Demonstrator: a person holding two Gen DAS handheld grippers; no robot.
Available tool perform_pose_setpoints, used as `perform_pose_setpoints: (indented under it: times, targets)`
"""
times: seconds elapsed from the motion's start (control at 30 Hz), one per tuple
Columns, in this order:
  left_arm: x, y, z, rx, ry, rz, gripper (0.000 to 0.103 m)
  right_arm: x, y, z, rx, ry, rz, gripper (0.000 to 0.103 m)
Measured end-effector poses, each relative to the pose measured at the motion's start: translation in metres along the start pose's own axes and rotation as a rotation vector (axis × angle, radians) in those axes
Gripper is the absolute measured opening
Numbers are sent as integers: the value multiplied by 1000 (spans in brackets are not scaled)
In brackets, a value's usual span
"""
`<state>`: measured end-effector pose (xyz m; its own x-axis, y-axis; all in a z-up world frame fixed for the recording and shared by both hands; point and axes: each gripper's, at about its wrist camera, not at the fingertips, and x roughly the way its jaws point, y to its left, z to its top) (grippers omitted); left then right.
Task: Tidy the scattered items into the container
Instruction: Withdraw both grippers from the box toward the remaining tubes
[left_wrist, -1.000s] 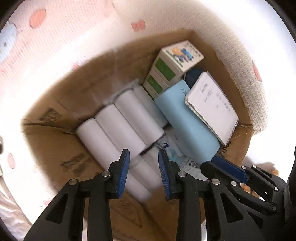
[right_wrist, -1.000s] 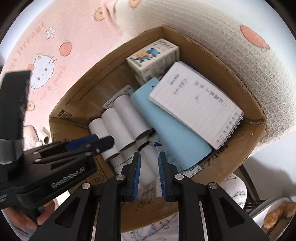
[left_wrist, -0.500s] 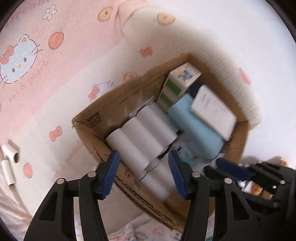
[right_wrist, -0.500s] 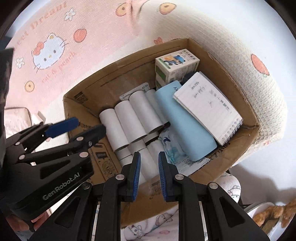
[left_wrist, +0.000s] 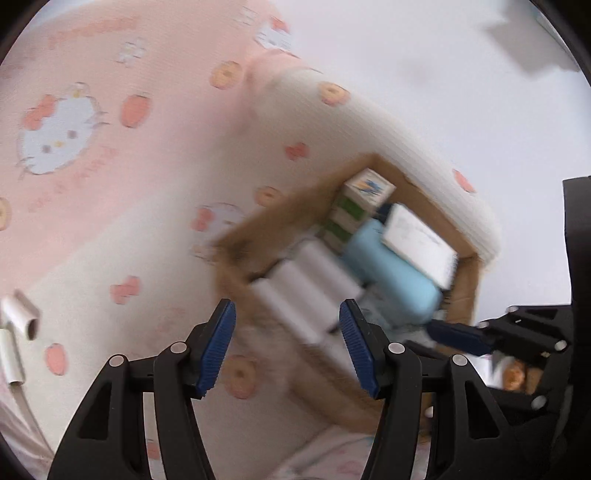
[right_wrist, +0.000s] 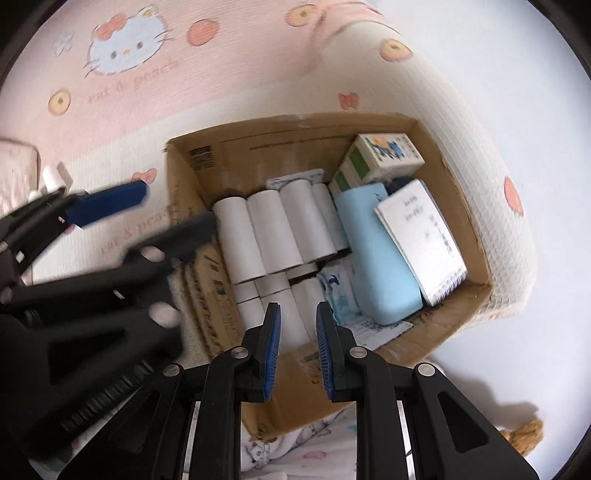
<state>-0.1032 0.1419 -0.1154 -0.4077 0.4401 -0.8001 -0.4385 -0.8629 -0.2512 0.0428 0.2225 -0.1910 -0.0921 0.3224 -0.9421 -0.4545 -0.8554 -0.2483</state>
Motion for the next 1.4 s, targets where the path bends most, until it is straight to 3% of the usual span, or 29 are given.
perform_pose_setpoints:
  times: [0.23,0.33,0.47,0.53,0.63,0.73,0.93,1.07,1.17,1.4]
  targets:
    - [-15,87,-30,-118,-13,156,63,7,61,24,-177,-18,-50,16]
    - [-21,125,-49,-171,2,227,63,12,90,37,-273,-47,-197,16]
    - [-33,177,-76,-264,1,309,63,14,111,52,-344,-72,-285,16]
    - [-37,199,-86,-307,18,331,63,12,119,59,-365,-81,-275,16]
    - [-42,230,-98,-364,24,364,63,3,132,67,-373,-78,-184,16]
    - [-45,260,-104,-431,20,343,63,-7,160,73,-438,-136,-221,21]
    - [-49,319,-113,-587,-43,283,63,3,219,89,-580,-187,-71,42]
    - [-44,356,-117,-705,-65,223,63,18,255,100,-634,-195,59,45]
    - [-37,382,-118,-786,-73,186,63,32,273,115,-602,-189,229,45]
    - [-12,430,-120,-1015,-101,136,63,59,306,144,-499,-180,463,46]
